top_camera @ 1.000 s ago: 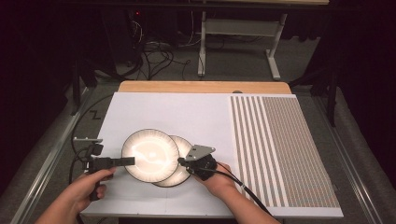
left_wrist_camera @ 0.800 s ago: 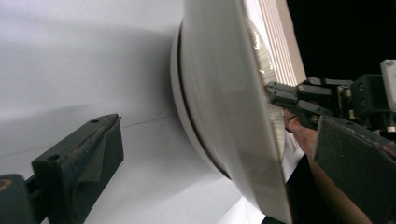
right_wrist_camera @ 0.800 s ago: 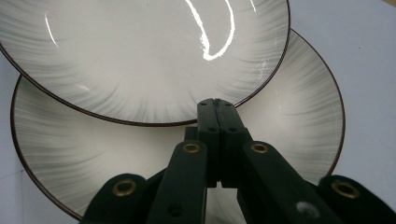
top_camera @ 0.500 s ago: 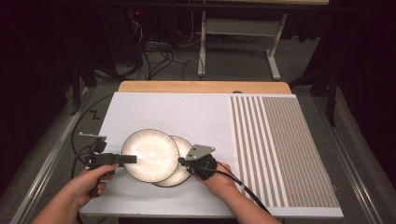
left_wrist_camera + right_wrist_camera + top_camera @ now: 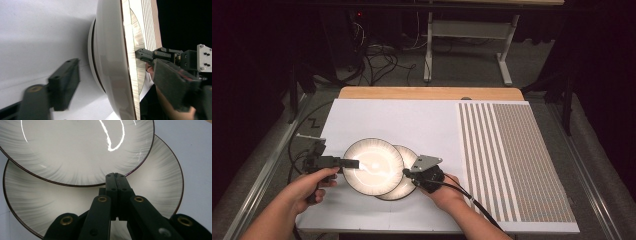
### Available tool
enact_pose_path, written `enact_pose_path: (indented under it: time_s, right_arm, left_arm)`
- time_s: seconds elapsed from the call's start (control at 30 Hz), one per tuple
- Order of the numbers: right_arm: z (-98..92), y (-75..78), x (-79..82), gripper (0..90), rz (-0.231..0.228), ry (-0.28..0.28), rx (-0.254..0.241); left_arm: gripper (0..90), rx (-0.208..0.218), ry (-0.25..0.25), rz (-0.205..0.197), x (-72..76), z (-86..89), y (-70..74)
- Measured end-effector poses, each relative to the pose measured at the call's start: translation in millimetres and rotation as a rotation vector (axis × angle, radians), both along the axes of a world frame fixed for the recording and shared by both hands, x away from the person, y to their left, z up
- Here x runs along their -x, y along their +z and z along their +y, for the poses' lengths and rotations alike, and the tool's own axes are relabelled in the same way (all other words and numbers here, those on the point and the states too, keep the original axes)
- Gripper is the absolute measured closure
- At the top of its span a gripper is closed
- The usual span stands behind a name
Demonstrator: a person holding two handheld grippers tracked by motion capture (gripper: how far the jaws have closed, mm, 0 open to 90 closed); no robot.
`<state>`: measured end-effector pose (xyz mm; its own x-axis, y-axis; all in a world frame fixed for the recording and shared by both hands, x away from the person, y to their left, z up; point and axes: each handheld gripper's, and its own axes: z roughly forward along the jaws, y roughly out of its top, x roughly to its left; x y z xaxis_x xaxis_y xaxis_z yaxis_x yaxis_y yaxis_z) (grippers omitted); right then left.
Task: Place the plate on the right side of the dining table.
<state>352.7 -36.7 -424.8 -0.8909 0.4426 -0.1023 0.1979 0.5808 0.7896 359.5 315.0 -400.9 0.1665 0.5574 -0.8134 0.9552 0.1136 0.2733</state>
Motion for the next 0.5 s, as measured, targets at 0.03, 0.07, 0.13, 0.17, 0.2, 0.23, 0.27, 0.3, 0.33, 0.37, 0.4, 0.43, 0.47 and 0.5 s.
enact_pose_path:
  time_s: [0.03,0.07,0.13,0.17,0.2,0.23,0.27,0.3,0.33,0.37,0.4,0.43,0.47,0.5]
  right_arm:
    - [0.0,0.0,0.1,90.0,0.0,-0.001,0.0]
    - [0.0,0.0,0.2,90.0,0.0,-0.001,0.0]
    - [0.0,0.0,0.3,90.0,-0.001,0.0,0.002]
    - [0.0,0.1,0.4,90.0,0.0,0.0,0.002]
    - [0.1,0.0,0.6,90.0,0.0,0.001,0.002]
    - [0.1,0.0,0.7,90.0,0.0,0.0,0.001]
    - [0.1,0.0,0.7,90.0,0.0,0.0,0.001]
    - [0.1,0.0,0.8,90.0,0.0,0.0,0.001]
    - [0.1,0.0,0.8,90.0,0.0,0.0,0.001]
    - [0.1,0.0,0.8,90.0,0.0,0.0,0.001]
    - [0.1,0.0,0.8,90.0,-0.001,0.0,0.001]
    - [0.1,0.0,0.8,90.0,0.0,0.0,0.001]
    - [0.1,-0.1,0.7,90.0,-0.001,0.0,0.001]
    - [0.1,-0.1,0.7,90.0,0.0,0.0,0.001]
  left_arm:
    - [30.6,0.002,-0.004,-0.003,-0.2,0.7,-0.3]
    - [33.9,0.002,-0.004,-0.003,-0.2,0.7,-0.3]
    - [38.9,0.018,0.004,0.003,-1.3,2.1,-0.5]
    - [41.6,0.025,0.003,0.011,-1.8,2.5,-0.6]
    - [43.8,0.029,-0.002,0.019,-2.4,3.4,-0.7]
    - [45.4,0.032,-0.002,0.025,-2.8,3.8,-0.9]
    - [47.2,0.033,-0.004,0.03,-3.1,4.2,-1.0]
    - [49.0,0.034,-0.007,0.035,-3.5,4.3,-1.1]
    - [50.7,0.035,-0.007,0.039,-3.7,4.3,-1.1]
    - [53.5,0.03,-0.004,0.042,-4.0,4.3,-1.1]
    - [55.0,0.027,0.0,0.043,-4.4,4.4,-1.6]
    - [56.6,0.024,-0.001,0.051,-4.9,4.6,-1.7]
    - [58.1,0.025,0.0,0.056,-5.4,4.9,-2.0]
    - [58.9,0.023,0.006,0.06,-5.9,5.1,-2.3]
